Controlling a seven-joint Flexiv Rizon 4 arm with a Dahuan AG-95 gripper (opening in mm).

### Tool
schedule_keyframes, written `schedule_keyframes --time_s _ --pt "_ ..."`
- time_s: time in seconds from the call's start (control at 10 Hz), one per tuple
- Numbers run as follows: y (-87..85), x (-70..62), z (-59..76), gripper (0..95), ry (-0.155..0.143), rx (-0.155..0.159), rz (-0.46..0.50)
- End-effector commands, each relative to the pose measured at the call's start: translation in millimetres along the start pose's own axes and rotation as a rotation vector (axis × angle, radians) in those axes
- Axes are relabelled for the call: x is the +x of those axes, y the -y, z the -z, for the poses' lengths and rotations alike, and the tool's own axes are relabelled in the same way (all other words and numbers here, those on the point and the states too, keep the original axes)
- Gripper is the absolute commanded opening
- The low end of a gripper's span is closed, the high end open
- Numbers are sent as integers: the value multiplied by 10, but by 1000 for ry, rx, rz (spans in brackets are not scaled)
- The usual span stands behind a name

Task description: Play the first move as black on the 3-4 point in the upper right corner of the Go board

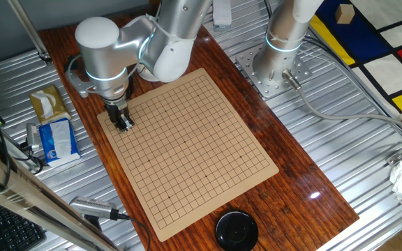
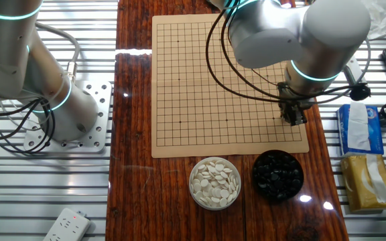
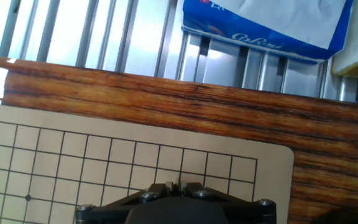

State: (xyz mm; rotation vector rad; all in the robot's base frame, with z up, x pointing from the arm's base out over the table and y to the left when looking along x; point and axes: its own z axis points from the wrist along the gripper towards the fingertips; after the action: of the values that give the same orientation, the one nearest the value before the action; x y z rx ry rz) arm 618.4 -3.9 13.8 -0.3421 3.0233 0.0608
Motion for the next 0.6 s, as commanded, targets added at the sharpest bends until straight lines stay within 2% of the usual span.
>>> schedule_keyframes --time_s 0.1,0.6 --pt "1 8 -13 0 6 1 6" --pt "-3 22 -46 0 18 -7 26"
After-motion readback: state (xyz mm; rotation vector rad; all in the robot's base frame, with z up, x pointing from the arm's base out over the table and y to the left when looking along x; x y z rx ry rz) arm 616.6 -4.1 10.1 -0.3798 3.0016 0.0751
